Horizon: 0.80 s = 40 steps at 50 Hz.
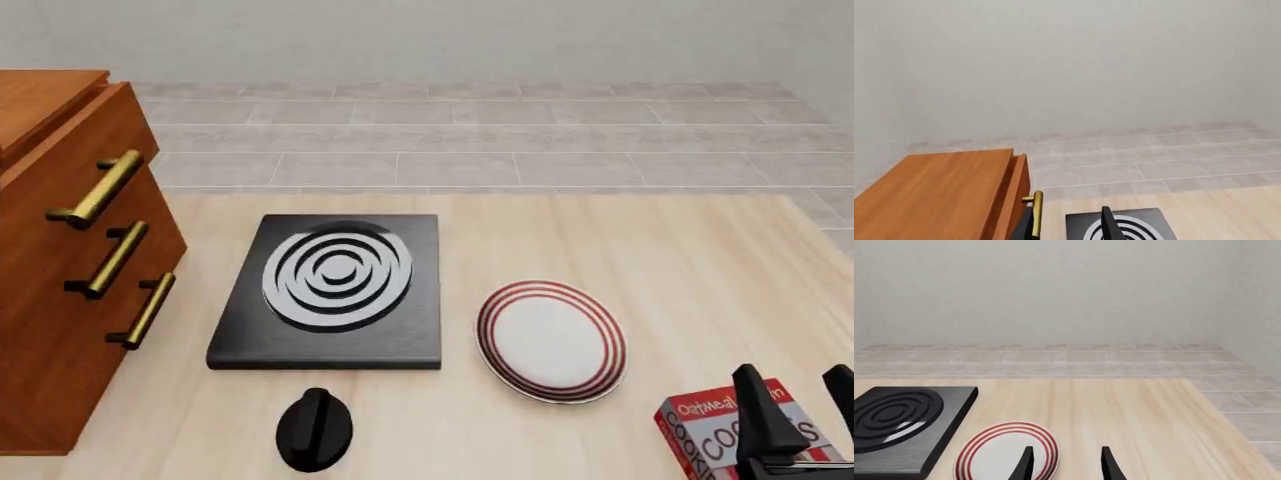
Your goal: Pick the akita bowl in the top layer of the wooden cabinet and place it on the plate.
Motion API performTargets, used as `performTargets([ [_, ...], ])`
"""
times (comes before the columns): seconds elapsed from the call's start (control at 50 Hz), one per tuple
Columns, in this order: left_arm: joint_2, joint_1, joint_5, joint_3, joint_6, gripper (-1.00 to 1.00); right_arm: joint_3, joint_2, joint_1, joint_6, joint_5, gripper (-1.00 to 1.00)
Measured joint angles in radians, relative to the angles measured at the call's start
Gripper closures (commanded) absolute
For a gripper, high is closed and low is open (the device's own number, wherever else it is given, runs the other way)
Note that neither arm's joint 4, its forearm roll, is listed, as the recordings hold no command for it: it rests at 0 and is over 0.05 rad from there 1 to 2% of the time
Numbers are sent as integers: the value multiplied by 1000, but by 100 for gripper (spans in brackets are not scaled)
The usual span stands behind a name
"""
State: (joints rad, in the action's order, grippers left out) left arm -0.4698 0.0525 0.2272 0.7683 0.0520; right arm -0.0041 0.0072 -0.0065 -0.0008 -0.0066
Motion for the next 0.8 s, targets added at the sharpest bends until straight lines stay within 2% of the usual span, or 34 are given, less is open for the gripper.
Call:
performTargets([
  [0.2,-47,-28,36,42,-6,-100,0,-1,1,0,1,-100],
  [0.8,-166,-68,137,122,95,-100,0,2,4,-5,-2,-100],
])
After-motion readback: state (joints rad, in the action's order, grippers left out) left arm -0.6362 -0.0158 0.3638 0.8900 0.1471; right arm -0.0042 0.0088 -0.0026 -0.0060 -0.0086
